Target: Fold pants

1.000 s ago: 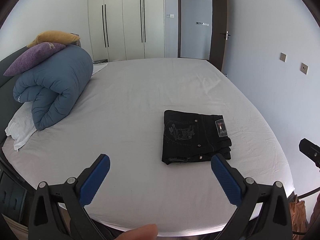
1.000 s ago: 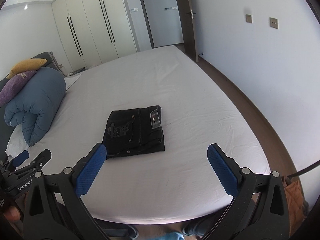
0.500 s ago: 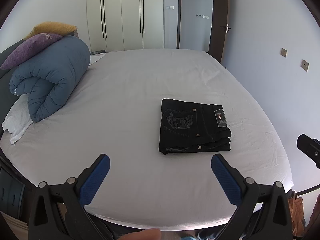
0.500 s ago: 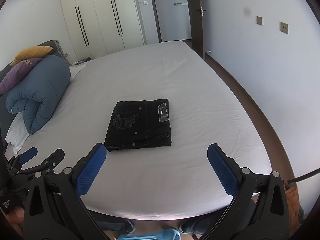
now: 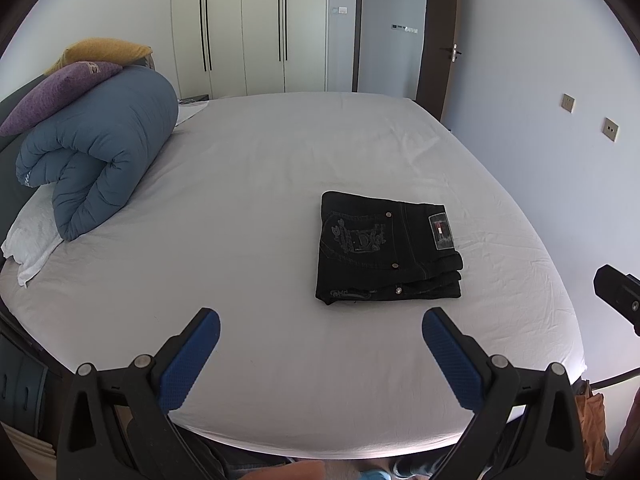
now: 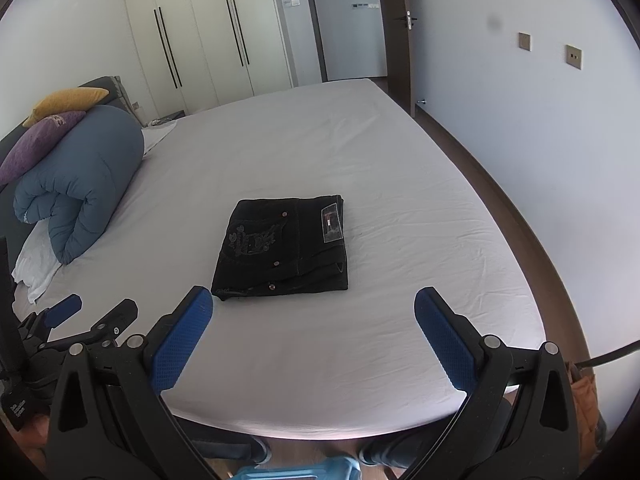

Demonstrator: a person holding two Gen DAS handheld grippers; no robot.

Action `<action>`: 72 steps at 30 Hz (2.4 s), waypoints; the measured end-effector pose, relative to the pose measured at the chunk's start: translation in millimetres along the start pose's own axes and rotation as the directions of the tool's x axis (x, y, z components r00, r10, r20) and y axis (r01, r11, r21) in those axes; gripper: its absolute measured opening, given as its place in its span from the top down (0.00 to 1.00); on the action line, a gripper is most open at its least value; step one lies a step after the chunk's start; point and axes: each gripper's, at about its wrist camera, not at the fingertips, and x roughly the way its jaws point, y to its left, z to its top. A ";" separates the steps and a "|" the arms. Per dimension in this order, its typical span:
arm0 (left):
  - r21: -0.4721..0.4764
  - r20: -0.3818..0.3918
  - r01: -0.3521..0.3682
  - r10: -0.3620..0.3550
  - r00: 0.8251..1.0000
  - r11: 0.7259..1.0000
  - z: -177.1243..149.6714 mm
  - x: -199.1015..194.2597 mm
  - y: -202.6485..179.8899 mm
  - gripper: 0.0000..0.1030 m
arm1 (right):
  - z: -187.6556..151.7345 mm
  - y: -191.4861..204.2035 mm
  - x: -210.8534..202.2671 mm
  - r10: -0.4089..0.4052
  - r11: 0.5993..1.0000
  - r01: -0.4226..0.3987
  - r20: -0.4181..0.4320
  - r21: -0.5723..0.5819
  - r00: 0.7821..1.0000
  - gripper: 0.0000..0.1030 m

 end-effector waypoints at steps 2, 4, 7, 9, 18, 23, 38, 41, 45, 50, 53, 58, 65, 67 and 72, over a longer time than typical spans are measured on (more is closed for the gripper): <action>-0.001 -0.003 0.001 -0.001 1.000 1.000 -0.4 1.1 0.7 0.00 | 0.5 0.1 1.7 0.002 1.000 -0.002 -0.003 0.000 1.000 0.00; -0.001 -0.005 0.001 -0.001 1.000 1.000 -0.5 2.1 1.3 0.00 | 0.3 0.5 3.5 0.003 1.000 -0.003 -0.007 -0.001 1.000 0.00; -0.001 -0.009 0.003 -0.003 1.000 1.000 -0.6 3.1 2.2 0.00 | -0.3 2.5 5.1 0.005 1.000 -0.005 -0.010 -0.003 1.000 0.00; -0.001 -0.009 0.003 -0.003 1.000 1.000 -0.5 3.3 2.5 0.00 | -0.1 3.1 6.5 0.006 1.000 -0.006 -0.012 -0.005 1.000 0.00; -0.003 -0.013 0.004 -0.004 1.000 1.000 -1.6 3.5 2.1 0.00 | -2.4 6.7 8.9 0.010 1.000 -0.010 -0.019 -0.006 1.000 0.00; -0.003 -0.013 0.004 -0.004 1.000 1.000 -2.3 3.2 1.8 0.00 | -3.5 7.9 9.0 0.010 1.000 -0.010 -0.021 -0.006 1.000 0.00; -0.003 -0.017 0.006 -0.006 1.000 1.000 -4.9 3.4 2.0 0.00 | -8.3 10.6 10.5 0.013 1.000 -0.013 -0.027 -0.006 1.000 0.00; -0.002 -0.017 0.006 -0.006 1.000 1.000 -4.7 3.4 2.2 0.00 | -8.4 10.4 11.1 0.014 1.000 -0.014 -0.027 -0.006 1.000 0.00; -0.001 -0.017 0.007 -0.007 1.000 1.000 -5.6 3.8 2.6 0.00 | -9.4 9.6 12.8 0.017 1.000 -0.017 -0.031 -0.005 0.999 0.00; 0.000 -0.019 0.008 -0.008 1.000 1.000 -5.0 3.8 2.9 0.00 | -9.4 9.7 13.0 0.016 1.000 -0.016 -0.031 -0.005 0.999 0.00; 0.000 -0.018 0.007 -0.007 1.000 1.000 -4.9 3.6 2.7 0.00 | -9.4 9.8 13.1 0.017 1.000 -0.017 -0.031 -0.004 0.999 0.00; 0.002 -0.019 0.008 -0.008 1.000 1.000 -6.8 3.5 3.1 0.00 | -9.5 9.9 13.4 0.017 1.000 -0.017 -0.030 -0.004 0.999 0.00; 0.002 -0.022 0.008 -0.008 1.000 1.000 -10.4 2.2 3.2 0.00 | -14.4 11.7 14.2 0.018 1.000 -0.018 -0.034 -0.004 0.999 0.00; 0.004 -0.025 0.010 -0.010 1.000 1.000 -12.7 1.7 3.0 0.00 | -17.0 12.5 14.2 0.019 1.000 -0.019 -0.034 -0.005 0.999 0.00; 0.005 -0.034 0.015 -0.015 0.999 1.000 -14.7 1.9 4.6 0.00 | -18.9 11.9 15.4 0.022 1.000 -0.022 -0.038 -0.003 0.999 0.00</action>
